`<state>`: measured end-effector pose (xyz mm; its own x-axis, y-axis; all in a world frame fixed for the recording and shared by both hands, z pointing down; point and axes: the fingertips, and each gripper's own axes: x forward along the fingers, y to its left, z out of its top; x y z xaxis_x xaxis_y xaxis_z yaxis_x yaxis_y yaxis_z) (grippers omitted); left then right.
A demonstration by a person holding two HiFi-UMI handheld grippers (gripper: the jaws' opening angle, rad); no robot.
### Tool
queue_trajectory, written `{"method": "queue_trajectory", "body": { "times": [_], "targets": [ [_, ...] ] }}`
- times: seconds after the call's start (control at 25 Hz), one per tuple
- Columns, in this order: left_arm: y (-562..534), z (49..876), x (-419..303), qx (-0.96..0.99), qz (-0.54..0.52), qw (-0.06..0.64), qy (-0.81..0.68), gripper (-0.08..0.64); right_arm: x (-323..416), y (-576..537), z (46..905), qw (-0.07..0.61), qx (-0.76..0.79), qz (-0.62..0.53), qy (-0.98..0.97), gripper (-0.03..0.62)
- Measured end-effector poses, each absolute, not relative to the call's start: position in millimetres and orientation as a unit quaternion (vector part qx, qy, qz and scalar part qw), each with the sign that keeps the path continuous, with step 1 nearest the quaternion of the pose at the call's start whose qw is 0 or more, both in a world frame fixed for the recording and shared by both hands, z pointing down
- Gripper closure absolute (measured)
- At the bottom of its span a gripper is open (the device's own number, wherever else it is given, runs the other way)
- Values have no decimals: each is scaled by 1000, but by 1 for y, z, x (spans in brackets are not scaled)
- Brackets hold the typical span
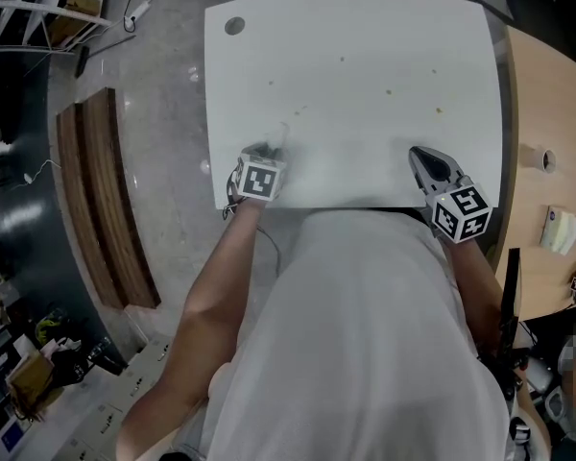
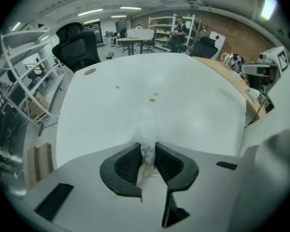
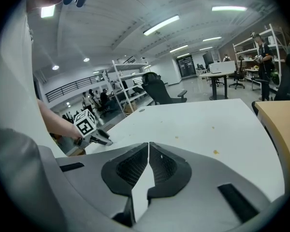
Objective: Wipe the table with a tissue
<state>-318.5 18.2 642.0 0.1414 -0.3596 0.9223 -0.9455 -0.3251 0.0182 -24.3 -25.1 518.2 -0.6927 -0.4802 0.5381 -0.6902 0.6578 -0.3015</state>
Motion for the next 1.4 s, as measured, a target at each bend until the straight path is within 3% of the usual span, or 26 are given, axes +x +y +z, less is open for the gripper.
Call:
{"method": "queue_trajectory", "body": {
  "times": [0.64, 1.4],
  "targets": [
    [-39, 641, -316, 627, 456, 357, -522, 492, -9, -31, 518, 208, 353, 256, -875, 574],
    [-65, 637, -218, 719, 543, 237, -363, 492, 5, -29, 517, 185, 372, 280, -866, 574]
  ]
}}
